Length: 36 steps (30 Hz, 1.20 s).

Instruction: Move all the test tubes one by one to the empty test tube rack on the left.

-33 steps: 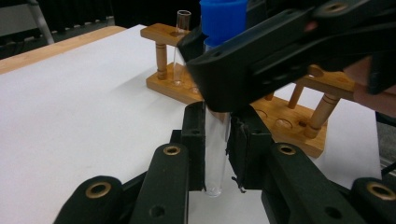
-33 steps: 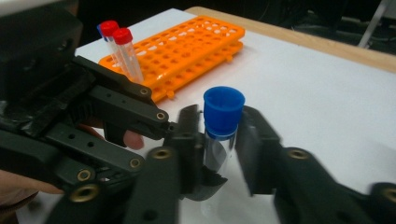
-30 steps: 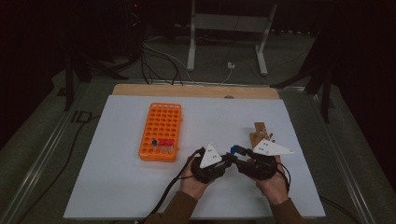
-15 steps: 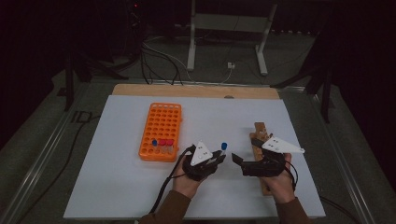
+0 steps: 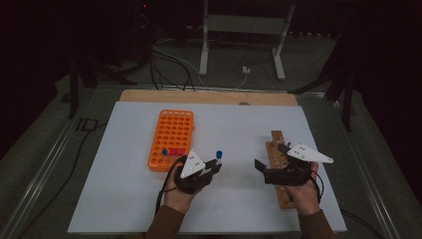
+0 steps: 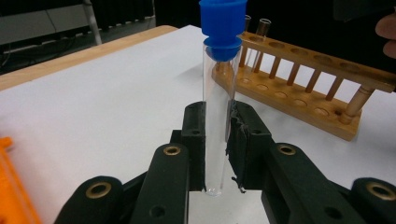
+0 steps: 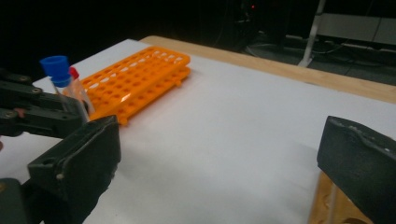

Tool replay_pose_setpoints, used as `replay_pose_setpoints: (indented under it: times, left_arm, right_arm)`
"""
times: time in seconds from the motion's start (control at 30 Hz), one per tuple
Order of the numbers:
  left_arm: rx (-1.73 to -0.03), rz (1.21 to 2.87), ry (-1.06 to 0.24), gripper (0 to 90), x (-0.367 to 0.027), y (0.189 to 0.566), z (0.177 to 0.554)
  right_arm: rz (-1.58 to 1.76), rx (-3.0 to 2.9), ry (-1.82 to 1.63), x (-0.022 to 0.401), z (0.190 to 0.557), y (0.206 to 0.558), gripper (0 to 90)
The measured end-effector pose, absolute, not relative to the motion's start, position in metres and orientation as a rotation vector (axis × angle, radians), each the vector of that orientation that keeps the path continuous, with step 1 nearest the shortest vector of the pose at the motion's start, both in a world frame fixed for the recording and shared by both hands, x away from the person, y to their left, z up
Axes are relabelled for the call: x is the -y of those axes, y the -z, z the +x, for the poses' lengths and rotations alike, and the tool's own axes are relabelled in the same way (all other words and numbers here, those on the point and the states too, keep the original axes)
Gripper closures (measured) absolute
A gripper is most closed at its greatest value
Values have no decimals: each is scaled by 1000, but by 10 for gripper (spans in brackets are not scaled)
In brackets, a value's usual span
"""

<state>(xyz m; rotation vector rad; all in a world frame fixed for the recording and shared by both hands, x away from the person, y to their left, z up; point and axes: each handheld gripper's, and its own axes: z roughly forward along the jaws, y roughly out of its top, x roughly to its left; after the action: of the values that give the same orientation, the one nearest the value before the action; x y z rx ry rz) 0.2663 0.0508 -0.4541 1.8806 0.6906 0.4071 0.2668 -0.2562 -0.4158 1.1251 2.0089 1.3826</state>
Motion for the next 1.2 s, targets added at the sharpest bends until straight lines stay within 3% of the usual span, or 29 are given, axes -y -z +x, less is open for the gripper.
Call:
replay_pose_setpoints:
  times: [1.2]
  left_arm:
    - [-864,1735,-558,777,-164,433,265]
  right_arm:
    - [1149,-1940,-1384,271,267,415,0]
